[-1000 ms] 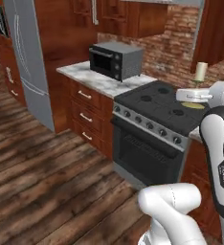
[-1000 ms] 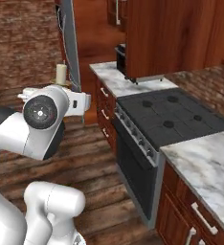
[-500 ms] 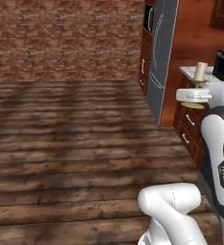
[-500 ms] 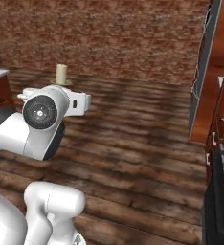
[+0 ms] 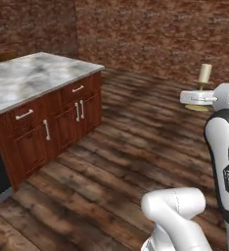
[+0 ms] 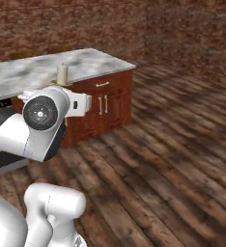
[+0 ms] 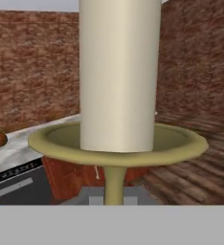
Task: Get the candle and the beer from the cabinet and move them to the dining counter.
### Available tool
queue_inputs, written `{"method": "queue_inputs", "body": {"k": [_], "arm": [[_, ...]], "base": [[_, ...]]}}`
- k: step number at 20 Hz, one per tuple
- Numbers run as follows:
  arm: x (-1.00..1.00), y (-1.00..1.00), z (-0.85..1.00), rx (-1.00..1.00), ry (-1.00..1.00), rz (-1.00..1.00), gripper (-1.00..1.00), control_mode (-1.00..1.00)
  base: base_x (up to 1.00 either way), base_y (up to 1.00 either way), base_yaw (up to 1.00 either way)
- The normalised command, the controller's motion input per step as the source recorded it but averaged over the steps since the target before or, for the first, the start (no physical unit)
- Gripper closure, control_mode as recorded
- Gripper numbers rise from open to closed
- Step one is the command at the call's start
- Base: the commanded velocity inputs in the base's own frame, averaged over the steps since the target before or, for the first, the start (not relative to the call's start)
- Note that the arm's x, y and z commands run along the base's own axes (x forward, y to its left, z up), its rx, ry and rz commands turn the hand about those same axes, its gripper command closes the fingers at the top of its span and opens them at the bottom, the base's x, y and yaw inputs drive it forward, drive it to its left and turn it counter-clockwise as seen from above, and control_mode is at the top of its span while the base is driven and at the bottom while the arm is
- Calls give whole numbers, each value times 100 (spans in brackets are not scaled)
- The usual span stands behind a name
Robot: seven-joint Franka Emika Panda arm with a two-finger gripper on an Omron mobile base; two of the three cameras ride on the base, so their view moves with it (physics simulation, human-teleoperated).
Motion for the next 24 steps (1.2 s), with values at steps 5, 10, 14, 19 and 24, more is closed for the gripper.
{"method": "queue_inputs", "body": {"k": [5, 10, 14, 19, 24], "arm": [[0, 0, 0, 0, 0, 0, 100, 100], [0, 0, 0, 0, 0, 0, 100, 100], [0, 0, 0, 0, 0, 0, 100, 100], [0, 0, 0, 0, 0, 0, 100, 100], [0, 0, 0, 0, 0, 0, 100, 100]], "base": [[2, 0, 97], [31, 0, 66], [68, -2, 16], [82, -17, 16], [83, -28, 8]]}}
